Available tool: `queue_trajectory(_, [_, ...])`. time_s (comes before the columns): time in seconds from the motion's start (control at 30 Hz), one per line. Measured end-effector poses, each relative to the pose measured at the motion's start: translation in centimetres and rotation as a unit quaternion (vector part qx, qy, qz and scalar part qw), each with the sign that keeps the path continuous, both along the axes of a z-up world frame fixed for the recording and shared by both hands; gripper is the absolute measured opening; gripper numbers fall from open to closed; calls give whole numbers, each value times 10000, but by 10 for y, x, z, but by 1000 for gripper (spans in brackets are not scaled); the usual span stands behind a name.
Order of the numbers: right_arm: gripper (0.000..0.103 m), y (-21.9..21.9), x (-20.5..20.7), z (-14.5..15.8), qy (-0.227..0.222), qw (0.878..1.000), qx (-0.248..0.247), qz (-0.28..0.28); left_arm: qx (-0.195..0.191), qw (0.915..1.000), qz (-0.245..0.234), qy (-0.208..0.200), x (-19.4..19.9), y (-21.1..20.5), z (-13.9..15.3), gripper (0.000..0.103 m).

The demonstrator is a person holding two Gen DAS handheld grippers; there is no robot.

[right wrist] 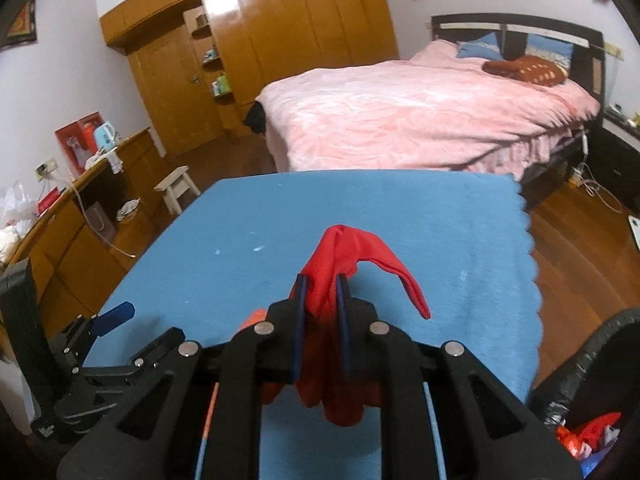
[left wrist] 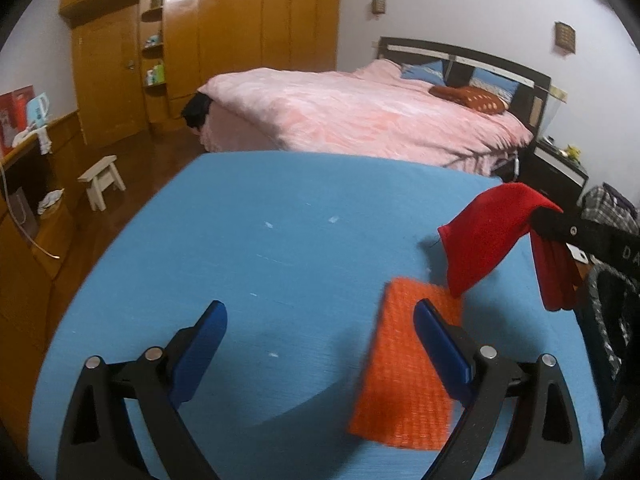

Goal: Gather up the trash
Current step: 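Lift the red cloth with right gripper while left gripper grasps orange foam mesh, then carry red cloth and orange mesh over the bin and open both grippers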

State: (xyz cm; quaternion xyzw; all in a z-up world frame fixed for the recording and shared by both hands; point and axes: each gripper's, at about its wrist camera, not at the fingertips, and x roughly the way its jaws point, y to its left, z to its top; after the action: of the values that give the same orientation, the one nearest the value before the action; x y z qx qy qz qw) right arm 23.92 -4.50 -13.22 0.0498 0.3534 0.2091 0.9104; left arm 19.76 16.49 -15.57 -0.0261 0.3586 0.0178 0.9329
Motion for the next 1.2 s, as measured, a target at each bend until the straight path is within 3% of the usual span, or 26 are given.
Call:
queue_trajectory(0.43, [14, -32, -16, -37, 335, 9990, -40, -301, -157, 9979, -242, 585, 15, -31, -32, 90])
queue_trajectory(0.6, [15, -30, -15, -42, 382, 9989, -53, -258, -368, 9951, -443, 800, 20, -35, -39, 66])
queue_trajectory(0.67, [15, -30, -15, -44, 411, 9989, -56, -240, -382, 9948, -544, 774, 20, -39, -39, 45])
queue_trajectory(0.8, [15, -29, -17, -47, 462, 9987, -62, -219, -264, 9951, -646, 701, 18, -48, -36, 26])
queue_trajectory(0.83, [15, -29, -18, -48, 456, 9987, -84, -211, -254, 9955, -639, 656, 17, -49, -34, 14])
queue_trajectory(0.93, [15, -30, -20, -47, 439, 9988, -108, -189, -404, 9954, -626, 604, 16, -48, -30, 13])
queue_trajectory(1.2, [17, -32, -24, -34, 359, 9992, -30, -194, -321, 9977, -553, 217, 13, -49, 3, 13])
